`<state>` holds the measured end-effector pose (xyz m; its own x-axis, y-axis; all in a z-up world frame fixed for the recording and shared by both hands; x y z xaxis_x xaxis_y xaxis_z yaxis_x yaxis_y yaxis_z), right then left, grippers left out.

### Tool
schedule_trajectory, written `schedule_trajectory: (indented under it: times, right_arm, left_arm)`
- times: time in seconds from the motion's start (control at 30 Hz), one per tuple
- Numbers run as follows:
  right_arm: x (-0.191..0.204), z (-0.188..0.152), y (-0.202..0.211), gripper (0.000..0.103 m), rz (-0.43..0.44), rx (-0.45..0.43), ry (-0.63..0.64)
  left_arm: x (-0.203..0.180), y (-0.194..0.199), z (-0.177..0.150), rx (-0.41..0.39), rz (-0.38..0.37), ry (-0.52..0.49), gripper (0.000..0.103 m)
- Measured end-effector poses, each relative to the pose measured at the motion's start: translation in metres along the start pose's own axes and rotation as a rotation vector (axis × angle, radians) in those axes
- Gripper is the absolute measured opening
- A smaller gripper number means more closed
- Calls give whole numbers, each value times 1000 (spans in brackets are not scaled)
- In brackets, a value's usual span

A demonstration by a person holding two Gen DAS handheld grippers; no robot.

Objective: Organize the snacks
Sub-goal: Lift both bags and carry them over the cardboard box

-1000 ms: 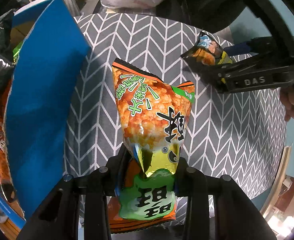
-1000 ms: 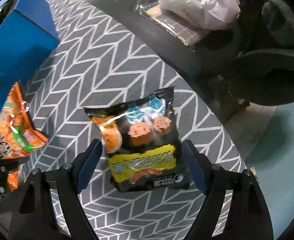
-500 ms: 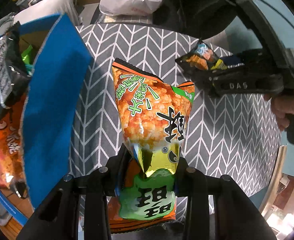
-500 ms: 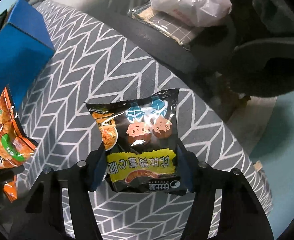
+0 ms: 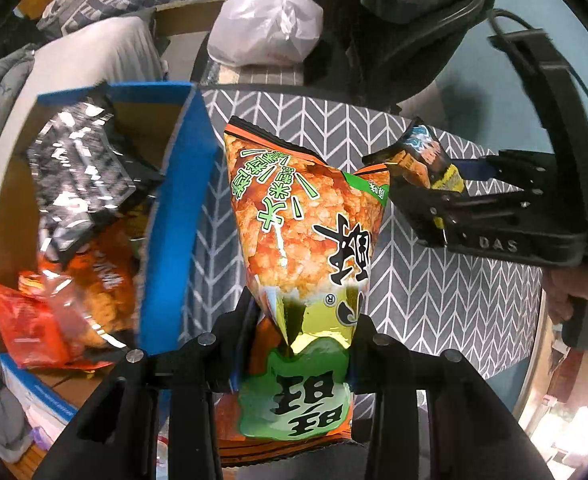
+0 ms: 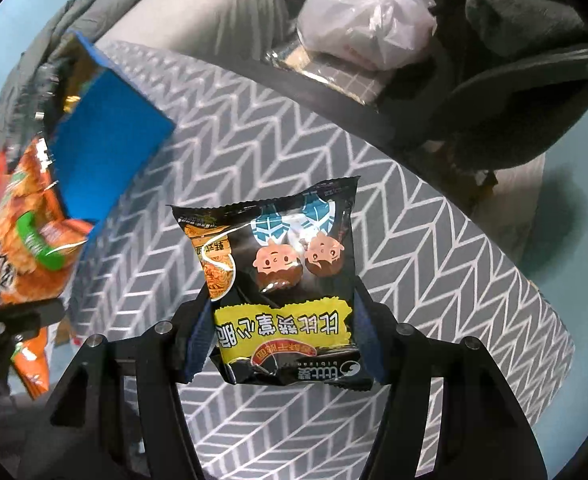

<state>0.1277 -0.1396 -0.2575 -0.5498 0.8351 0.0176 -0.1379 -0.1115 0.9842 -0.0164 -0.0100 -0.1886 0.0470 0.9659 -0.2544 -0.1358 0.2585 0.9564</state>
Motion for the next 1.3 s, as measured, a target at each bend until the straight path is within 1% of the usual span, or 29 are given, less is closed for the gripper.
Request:
schedule_trajectory:
  times: [0.2, 0.33, 0.47, 0.73, 0.97, 1.13, 1.3]
  right_arm:
    - [28, 1, 45, 62, 35, -59, -23]
    - [46, 4, 67, 62, 57, -88, -24]
    - [67, 6, 81, 62, 74, -102, -12]
    - [115, 20, 85, 62, 133, -115, 30]
    - [159, 32, 83, 62, 173, -116, 63]
    - [190, 42, 78, 62, 198, -112, 79]
    - [221, 48, 72, 62, 215, -103, 93]
  left_arm:
    - [8, 25, -7, -26, 2, 7, 37]
    - [18, 39, -14, -48, -10, 42, 37]
    - [32, 52, -21, -64, -13, 77, 36]
    - [70, 78, -41, -96, -4, 139, 36]
    - [111, 95, -54, -119, 23, 184, 36]
    - [141, 101, -53, -135, 51, 212, 36]
    - [172, 107, -44, -167, 75, 234, 36]
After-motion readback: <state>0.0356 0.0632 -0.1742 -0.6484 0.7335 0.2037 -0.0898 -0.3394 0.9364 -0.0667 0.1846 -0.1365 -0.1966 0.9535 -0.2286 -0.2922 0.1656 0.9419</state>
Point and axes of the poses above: each gripper's, at about its wrist camera, not at the fingertips, and y roughly against the way its jaws point, x to its left, z to its top, the point moved 5 cm from there along -y, roughly the way its jaws point, and after that the axes turned 9 degrees about -z, right-handed, at the moved point
